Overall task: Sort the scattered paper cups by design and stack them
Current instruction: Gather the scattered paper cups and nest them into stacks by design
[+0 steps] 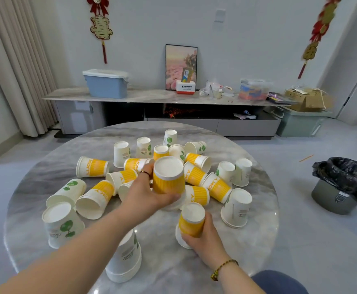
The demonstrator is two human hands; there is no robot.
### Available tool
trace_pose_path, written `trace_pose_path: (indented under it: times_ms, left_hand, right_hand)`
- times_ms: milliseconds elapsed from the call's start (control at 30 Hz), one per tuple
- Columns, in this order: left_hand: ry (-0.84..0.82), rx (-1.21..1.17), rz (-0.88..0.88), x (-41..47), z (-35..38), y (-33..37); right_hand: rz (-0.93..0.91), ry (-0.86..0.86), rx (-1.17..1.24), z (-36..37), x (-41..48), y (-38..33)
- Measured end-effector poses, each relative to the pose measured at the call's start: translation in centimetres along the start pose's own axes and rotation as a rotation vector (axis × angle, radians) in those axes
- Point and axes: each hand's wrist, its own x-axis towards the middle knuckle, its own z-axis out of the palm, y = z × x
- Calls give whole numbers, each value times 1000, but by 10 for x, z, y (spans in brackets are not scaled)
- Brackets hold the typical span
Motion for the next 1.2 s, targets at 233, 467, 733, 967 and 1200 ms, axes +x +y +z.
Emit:
trace_pose_path:
  times_ms: [233,467,733,967,1200]
  left_hand:
    - [5,11,-76,-15,48,-14]
    - [66,-37,-229,-13,63,-34]
    - [-39,55,-295,-24,64,-51]
    - [-129,187,57,-15,10,-24]
    - [-485,1044,231,60,-15,-48]
  right_hand:
    - [-36,-43,-129,7,4,7]
    - [-13,217,-138,-34,18,2]
    - [-211,90,-374,-36,47,-9]
    - [-350,-94,-869,-25,78,-13]
    - [-268,-106,-956,-26,93,-7]
